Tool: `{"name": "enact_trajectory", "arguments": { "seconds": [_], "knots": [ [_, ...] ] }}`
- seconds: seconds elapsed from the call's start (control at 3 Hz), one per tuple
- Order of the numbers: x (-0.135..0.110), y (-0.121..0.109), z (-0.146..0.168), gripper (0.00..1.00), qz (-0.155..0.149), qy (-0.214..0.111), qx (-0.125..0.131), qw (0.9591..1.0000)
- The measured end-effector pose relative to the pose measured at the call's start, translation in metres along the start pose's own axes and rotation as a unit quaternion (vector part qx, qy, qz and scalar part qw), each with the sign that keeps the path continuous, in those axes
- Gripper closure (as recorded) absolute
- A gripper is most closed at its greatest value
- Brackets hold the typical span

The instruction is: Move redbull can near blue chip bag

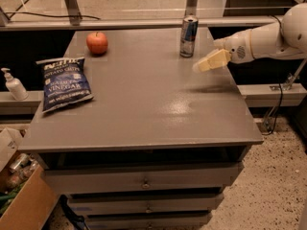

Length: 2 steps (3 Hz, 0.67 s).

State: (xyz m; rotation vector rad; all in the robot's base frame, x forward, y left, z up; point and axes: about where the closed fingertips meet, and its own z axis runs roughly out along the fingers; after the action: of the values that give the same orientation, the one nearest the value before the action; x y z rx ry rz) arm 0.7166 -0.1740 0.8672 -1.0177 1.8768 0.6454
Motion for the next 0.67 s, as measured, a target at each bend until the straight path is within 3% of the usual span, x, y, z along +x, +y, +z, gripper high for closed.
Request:
{"name": "enact_trajectory", "arguments": {
  "seconds": [0.33,0.67],
  "knots": [
    [-0.017,-0.035,0.033,0.0,0.025,-0.095,0.009,0.9951],
    [-0.038,-0.067,0.062,0.0,0.038,-0.168,0.02,0.9848]
  ]
}}
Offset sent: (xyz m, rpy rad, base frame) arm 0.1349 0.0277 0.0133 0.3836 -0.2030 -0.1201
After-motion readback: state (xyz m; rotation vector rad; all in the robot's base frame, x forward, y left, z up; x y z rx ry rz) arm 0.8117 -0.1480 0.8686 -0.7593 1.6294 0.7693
